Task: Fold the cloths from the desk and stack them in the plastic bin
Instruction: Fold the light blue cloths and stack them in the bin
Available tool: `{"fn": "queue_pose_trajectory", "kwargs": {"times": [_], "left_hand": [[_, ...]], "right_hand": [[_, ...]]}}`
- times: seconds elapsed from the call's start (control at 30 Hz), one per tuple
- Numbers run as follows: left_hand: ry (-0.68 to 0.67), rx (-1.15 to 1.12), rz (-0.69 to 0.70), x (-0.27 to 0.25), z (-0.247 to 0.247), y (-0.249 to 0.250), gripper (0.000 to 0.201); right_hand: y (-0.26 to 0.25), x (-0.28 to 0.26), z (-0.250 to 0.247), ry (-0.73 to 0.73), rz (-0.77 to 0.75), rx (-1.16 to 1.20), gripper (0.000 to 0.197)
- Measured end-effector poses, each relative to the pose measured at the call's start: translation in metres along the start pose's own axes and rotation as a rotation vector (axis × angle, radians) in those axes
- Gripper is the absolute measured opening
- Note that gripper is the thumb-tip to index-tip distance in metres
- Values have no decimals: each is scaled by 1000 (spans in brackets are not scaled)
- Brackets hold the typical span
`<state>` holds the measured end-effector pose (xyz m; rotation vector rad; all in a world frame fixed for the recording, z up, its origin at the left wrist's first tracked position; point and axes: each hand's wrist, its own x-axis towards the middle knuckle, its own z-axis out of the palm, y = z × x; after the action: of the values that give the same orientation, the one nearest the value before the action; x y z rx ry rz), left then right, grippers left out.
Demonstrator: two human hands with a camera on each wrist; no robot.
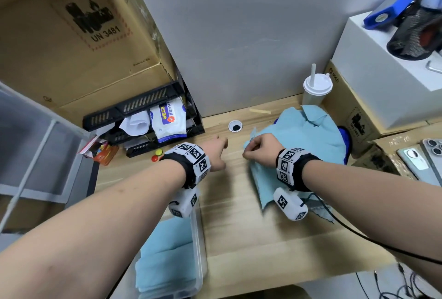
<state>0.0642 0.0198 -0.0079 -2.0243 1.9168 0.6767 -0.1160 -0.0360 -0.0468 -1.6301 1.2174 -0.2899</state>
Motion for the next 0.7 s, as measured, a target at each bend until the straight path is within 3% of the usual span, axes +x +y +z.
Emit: {"fn": "queue_pose_trajectory", "kwargs": {"times": [0.13, 0.27, 0.37, 0.43, 0.53, 0.6, 0.7], "left_hand": [[120, -147, 213, -8, -32, 11, 62], [136, -380, 241, -21, -59, 25, 40], [153, -508, 189, -28, -83, 23, 31], [180, -546, 194, -33, -97, 16, 36], [226, -486, 165, -45, -118, 4, 30], [310, -429, 97, -53, -130, -4, 10], [396, -324, -30, -58, -133, -23, 14]], "right_hand": [[-43, -11, -21, -317, 24, 66, 19], [-85, -16, -46, -393, 29, 307, 16], [-117, -21, -61, -354, -24, 383, 15], [-134, -24, -70, -352, -50, 437, 19], [-156, -25, -74, -352, -89, 458, 20], [-162, -21, -72, -262, -111, 460, 23], [-153, -9, -66, -69, -160, 253, 28]]}}
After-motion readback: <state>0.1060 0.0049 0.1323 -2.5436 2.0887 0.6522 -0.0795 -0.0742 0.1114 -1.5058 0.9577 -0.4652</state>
